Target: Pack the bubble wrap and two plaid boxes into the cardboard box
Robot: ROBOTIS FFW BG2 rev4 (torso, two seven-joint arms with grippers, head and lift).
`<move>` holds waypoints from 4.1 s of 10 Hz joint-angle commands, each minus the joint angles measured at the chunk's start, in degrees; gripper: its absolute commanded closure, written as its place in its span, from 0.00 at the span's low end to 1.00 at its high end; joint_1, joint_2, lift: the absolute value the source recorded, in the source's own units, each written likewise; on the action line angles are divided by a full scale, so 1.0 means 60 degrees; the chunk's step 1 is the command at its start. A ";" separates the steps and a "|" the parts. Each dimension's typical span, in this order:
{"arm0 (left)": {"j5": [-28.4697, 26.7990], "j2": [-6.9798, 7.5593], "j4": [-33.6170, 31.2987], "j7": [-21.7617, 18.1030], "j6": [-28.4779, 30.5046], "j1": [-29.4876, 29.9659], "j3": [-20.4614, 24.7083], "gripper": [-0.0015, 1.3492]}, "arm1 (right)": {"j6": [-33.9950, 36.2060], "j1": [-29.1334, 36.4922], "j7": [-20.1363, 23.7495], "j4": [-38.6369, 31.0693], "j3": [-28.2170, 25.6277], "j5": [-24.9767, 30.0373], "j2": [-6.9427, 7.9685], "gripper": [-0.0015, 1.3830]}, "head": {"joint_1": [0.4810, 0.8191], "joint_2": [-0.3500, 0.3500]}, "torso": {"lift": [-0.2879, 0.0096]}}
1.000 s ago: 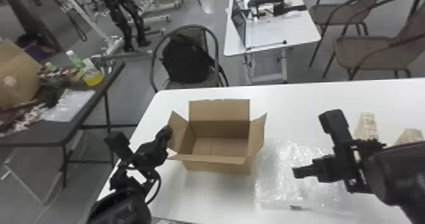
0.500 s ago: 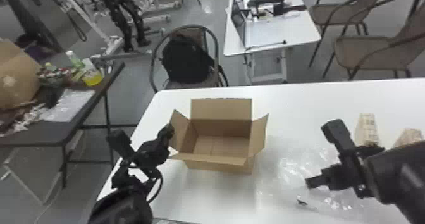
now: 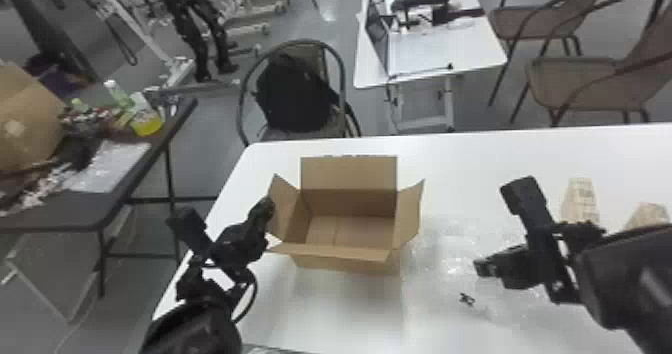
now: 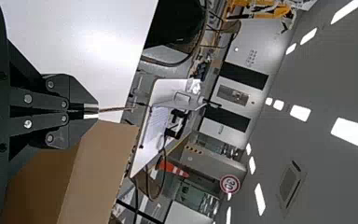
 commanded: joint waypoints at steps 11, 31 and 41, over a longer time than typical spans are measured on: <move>0.0271 -0.0042 -0.0191 0.1202 -0.0653 0.0329 -0.0245 0.90 | 0.0162 0.0808 0.0149 -0.5644 -0.1275 -0.2102 -0.0395 0.93 | 0.63 1.00 | 0.80; 0.1927 -0.0042 -0.0176 0.3077 -0.1210 0.0520 -0.2676 0.90 | -0.4672 -0.3308 0.2097 0.4229 0.2680 -0.5471 0.0009 0.05 | 0.63 1.00 | 0.80; 0.2776 -0.0042 -0.0264 0.3077 -0.1884 0.1516 -0.1914 0.90 | -0.4115 0.3533 -0.1946 -0.5146 -0.1597 -0.1091 -0.0864 0.13 | 0.63 1.00 | 0.80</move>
